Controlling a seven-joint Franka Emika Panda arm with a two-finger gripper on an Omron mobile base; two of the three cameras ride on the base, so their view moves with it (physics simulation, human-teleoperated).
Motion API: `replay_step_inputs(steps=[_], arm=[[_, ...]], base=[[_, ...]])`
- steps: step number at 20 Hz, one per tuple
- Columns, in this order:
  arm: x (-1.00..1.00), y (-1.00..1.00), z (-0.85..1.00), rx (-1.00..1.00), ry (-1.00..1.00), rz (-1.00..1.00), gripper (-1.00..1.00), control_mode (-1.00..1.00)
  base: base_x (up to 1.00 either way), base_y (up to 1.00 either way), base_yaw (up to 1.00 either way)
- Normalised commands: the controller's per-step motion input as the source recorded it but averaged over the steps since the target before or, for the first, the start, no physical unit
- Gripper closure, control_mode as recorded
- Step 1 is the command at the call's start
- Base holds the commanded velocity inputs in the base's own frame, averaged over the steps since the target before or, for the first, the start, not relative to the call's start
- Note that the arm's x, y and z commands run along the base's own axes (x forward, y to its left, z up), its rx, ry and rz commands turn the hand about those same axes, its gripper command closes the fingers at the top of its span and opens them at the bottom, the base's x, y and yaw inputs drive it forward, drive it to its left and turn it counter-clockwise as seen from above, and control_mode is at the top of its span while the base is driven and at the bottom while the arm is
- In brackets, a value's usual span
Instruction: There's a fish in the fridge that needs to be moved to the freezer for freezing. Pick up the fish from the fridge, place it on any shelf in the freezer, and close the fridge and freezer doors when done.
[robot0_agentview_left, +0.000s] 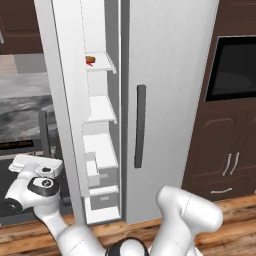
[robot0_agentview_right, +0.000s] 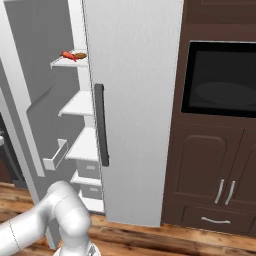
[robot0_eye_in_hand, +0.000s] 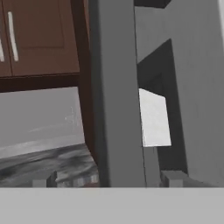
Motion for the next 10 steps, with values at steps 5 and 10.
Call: replay_step_inputs(steps=[5, 10], arm=[[0.01, -1.0, 0.0, 0.03, 0.02, -0.14, -1.0, -1.0], [0.0, -1.0, 0.0, 0.04, 0.03, -0.18, -1.0, -1.0]], base=[[0.0, 0.0, 0.0], [0.0, 0.0, 0.0]])
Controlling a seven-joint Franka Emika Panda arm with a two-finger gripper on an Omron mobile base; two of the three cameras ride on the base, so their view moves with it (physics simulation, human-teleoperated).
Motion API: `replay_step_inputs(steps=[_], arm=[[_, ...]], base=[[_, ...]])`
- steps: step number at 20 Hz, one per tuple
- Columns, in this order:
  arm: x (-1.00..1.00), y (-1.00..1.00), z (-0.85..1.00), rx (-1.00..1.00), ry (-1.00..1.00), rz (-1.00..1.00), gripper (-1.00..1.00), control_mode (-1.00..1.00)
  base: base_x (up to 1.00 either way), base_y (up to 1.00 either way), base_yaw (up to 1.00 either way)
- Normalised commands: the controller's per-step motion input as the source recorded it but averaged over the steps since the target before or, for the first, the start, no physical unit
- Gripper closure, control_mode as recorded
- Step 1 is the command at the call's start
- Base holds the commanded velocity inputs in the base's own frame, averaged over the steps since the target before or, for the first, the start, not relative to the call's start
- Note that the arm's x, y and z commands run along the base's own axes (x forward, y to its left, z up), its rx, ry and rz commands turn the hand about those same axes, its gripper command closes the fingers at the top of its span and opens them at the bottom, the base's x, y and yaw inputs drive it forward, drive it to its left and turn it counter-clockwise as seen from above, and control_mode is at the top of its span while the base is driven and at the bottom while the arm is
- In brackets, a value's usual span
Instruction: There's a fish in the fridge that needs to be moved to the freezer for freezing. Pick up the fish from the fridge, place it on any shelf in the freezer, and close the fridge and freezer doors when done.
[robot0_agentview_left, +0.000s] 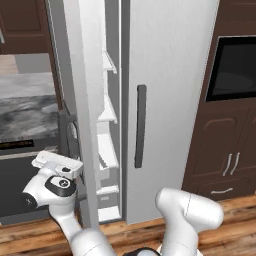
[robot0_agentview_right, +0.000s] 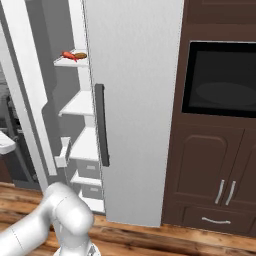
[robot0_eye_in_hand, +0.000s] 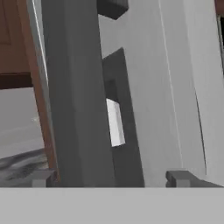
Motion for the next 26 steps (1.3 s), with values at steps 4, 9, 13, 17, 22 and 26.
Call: replay_step_inputs(steps=[4, 9, 13, 17, 22, 26], arm=[[0.0, -1.0, 0.0, 0.04, 0.05, -0.19, -1.0, -1.0], [0.0, -1.0, 0.0, 0.04, 0.01, -0.18, -1.0, -1.0], [0.0, -1.0, 0.0, 0.05, 0.0, -0.16, -1.0, -1.0], [0.0, -1.0, 0.0, 0.06, 0.0, -0.15, -1.0, -1.0], [0.09, -0.95, 0.05, 0.04, 0.0, -0.11, -1.0, -1.0], [0.49, -0.56, 0.09, 0.01, 0.0, -0.04, -1.0, -1.0]], base=[[0.0, 0.0, 0.0], [0.0, 0.0, 0.0], [0.0, 0.0, 0.0], [0.0, 0.0, 0.0], [0.0, 0.0, 0.0], [0.0, 0.0, 0.0]])
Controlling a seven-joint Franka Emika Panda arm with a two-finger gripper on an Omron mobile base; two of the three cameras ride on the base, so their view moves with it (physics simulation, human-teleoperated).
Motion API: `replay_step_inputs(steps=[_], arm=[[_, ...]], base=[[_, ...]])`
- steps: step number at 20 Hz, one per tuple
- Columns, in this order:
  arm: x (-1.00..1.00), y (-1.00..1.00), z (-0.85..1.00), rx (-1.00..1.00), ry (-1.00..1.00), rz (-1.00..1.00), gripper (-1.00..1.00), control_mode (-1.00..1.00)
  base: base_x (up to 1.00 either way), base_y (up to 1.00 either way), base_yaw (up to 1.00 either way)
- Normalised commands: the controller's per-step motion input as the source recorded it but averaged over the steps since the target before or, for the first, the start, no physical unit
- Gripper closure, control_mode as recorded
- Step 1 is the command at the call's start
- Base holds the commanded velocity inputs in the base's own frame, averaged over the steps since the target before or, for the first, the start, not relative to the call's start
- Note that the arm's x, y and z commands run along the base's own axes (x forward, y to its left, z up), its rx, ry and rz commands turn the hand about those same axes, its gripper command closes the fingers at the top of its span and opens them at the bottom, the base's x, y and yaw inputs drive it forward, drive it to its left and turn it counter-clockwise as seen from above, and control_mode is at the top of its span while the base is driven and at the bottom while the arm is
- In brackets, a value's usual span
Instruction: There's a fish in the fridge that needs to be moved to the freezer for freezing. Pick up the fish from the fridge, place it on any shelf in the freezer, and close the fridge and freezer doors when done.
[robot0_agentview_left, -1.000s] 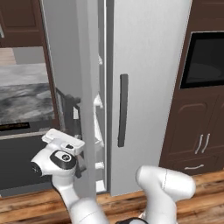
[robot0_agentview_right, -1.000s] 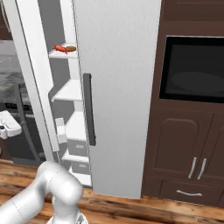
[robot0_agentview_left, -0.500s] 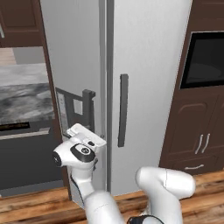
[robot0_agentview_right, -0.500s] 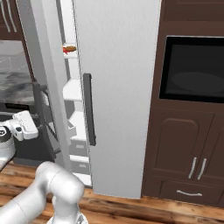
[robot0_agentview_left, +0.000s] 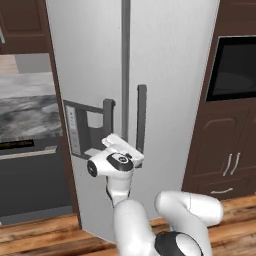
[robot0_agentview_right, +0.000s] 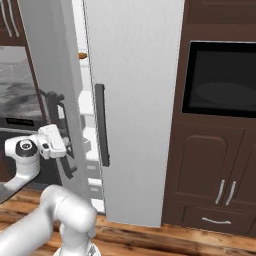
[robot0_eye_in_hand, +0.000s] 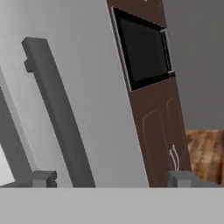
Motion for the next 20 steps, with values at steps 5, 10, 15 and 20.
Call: replay_step_inputs(steps=[5, 10, 15, 20], arm=[[0.95, -0.15, 0.0, 0.0, 0.0, -0.01, -1.0, -1.0], [1.0, 0.0, 0.0, 0.0, 0.0, -0.04, -1.0, -1.0], [0.75, 0.03, 0.0, -0.09, -0.01, -0.24, -1.0, -1.0], [0.04, 0.37, 0.0, -0.16, 0.0, -0.5, -1.0, -1.0]], base=[[0.0, 0.0, 0.0], [0.0, 0.0, 0.0], [0.0, 0.0, 0.0], [0.0, 0.0, 0.0]])
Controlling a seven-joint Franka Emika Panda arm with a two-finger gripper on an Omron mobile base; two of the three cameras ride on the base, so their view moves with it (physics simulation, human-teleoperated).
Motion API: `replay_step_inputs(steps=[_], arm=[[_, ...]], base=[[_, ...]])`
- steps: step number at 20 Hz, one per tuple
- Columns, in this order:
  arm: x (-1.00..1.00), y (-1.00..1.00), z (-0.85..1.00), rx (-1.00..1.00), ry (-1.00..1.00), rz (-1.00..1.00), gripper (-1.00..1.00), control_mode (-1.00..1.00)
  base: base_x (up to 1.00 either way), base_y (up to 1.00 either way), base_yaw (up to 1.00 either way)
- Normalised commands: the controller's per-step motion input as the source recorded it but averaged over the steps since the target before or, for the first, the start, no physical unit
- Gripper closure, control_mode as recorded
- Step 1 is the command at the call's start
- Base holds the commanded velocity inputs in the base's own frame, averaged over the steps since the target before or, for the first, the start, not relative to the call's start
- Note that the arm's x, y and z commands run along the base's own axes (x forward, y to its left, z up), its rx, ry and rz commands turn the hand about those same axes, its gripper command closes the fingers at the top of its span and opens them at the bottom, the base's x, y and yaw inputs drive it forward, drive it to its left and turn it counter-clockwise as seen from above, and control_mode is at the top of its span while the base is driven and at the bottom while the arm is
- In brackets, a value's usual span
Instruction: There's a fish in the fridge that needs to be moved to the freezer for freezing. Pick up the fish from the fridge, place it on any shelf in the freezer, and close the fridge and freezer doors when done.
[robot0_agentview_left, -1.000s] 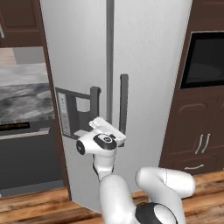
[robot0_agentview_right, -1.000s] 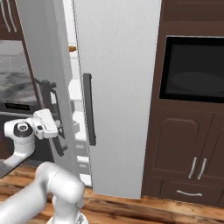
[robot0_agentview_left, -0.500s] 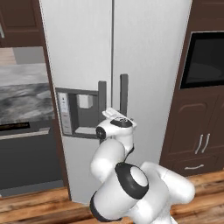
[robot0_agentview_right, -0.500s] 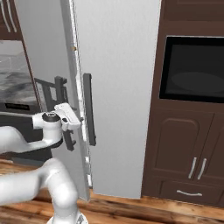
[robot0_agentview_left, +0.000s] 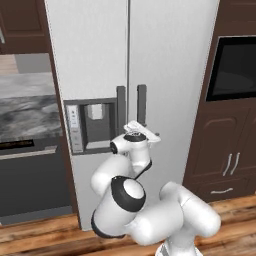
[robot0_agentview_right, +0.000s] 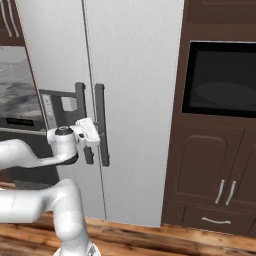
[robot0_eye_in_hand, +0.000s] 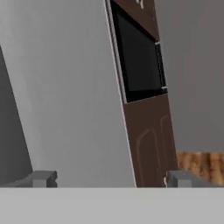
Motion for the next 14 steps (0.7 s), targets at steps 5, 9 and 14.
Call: replay_step_inputs(steps=[5, 9, 14], arm=[[0.32, 0.7, 0.0, -0.18, 0.0, -0.63, -1.0, -1.0], [0.91, 0.69, 0.02, -0.19, 0.0, -0.61, -1.0, -1.0], [1.0, 0.23, 0.08, -0.13, 0.02, -0.51, -1.0, -1.0]], base=[[0.0, 0.0, 0.0], [0.0, 0.0, 0.0], [0.0, 0.0, 0.0]])
